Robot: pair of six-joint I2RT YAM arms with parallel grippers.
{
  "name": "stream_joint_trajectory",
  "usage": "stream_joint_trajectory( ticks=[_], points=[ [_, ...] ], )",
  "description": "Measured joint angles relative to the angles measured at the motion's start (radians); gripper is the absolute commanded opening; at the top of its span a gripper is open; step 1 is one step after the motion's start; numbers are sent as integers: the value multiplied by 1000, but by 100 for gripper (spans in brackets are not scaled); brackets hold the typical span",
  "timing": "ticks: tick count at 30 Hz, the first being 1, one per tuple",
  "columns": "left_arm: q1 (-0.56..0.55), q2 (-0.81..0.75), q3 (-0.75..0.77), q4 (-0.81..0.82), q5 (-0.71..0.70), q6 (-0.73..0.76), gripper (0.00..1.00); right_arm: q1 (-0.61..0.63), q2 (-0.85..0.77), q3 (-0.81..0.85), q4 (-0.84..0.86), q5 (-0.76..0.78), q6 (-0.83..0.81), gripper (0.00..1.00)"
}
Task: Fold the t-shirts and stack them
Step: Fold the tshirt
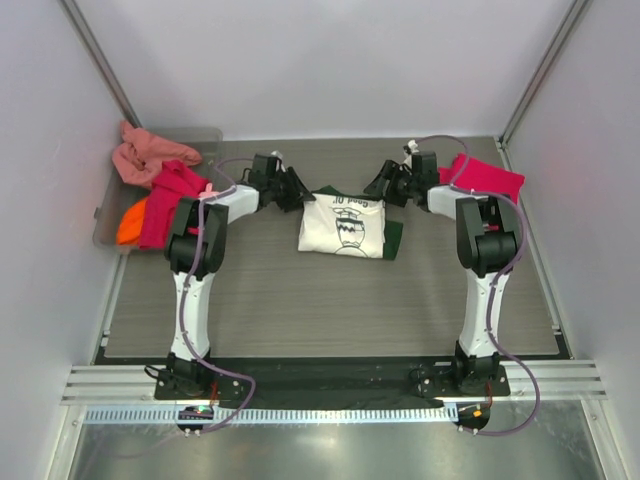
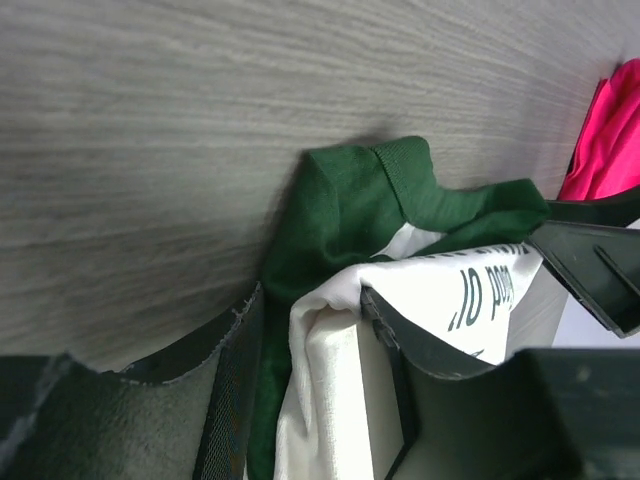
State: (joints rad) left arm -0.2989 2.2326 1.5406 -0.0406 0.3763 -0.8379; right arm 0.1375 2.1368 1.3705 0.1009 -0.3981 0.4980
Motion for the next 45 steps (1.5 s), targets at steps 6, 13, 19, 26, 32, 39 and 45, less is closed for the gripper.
stream_joint_trajectory(
  ticks=[6, 13, 19, 26, 32, 39, 45],
  points=[
    [0, 24, 31, -2, -3, -18, 34, -28, 14, -26, 103, -87, 42, 74],
    [0, 31, 31, -9, -17, -27, 16, -80, -36, -196, 296, -182, 98, 74],
    [0, 31, 27, -8, -20, -42, 16, -87, -81, -314, 389, -209, 105, 53],
    [0, 31, 27, 5, -8, -58, 39, -86, -78, -329, 379, -216, 106, 47],
    [-6, 31, 27, 30, 9, -72, 41, -86, -45, -301, 367, -223, 108, 18],
    [-21, 78, 75, 37, 11, -92, 5, -86, 19, -195, 310, -215, 127, 1],
    [-24, 65, 4, 141, 5, -129, 0, -78, 16, -193, 293, -204, 127, 1]
  ],
)
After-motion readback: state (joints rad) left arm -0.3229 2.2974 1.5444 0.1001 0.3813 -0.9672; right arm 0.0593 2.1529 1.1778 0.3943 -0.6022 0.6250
